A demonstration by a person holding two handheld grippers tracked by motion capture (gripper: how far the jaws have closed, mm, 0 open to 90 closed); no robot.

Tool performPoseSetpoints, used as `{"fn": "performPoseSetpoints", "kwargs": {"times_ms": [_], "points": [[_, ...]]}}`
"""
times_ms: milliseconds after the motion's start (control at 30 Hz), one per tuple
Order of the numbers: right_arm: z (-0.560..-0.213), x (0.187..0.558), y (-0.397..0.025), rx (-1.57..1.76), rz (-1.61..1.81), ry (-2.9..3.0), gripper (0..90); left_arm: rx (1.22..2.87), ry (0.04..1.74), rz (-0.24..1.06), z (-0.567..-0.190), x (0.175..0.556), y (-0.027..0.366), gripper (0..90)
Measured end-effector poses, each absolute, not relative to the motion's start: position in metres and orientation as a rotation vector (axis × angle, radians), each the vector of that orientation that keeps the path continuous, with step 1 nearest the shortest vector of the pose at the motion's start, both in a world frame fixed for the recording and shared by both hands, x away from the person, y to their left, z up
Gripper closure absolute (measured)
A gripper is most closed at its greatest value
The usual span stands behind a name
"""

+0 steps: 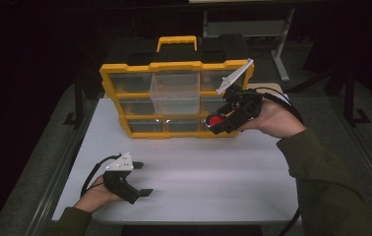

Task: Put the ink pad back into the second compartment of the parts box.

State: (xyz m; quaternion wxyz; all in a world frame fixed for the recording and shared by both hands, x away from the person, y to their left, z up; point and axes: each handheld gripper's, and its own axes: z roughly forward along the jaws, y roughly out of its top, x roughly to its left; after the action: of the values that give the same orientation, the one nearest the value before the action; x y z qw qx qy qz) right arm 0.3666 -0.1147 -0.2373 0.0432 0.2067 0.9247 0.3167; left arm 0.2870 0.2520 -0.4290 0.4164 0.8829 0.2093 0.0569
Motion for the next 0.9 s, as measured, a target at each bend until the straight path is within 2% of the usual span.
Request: {"fn": "performPoseSetpoints", "kwargs": {"times_ms": [900], "points": [[-0.161, 0.385, -0.113, 0.598, 0.996, 2.773, 28.8, 2.219, 0.526, 0.139, -0.429, 0.287, 0.252, 0.0]]}}
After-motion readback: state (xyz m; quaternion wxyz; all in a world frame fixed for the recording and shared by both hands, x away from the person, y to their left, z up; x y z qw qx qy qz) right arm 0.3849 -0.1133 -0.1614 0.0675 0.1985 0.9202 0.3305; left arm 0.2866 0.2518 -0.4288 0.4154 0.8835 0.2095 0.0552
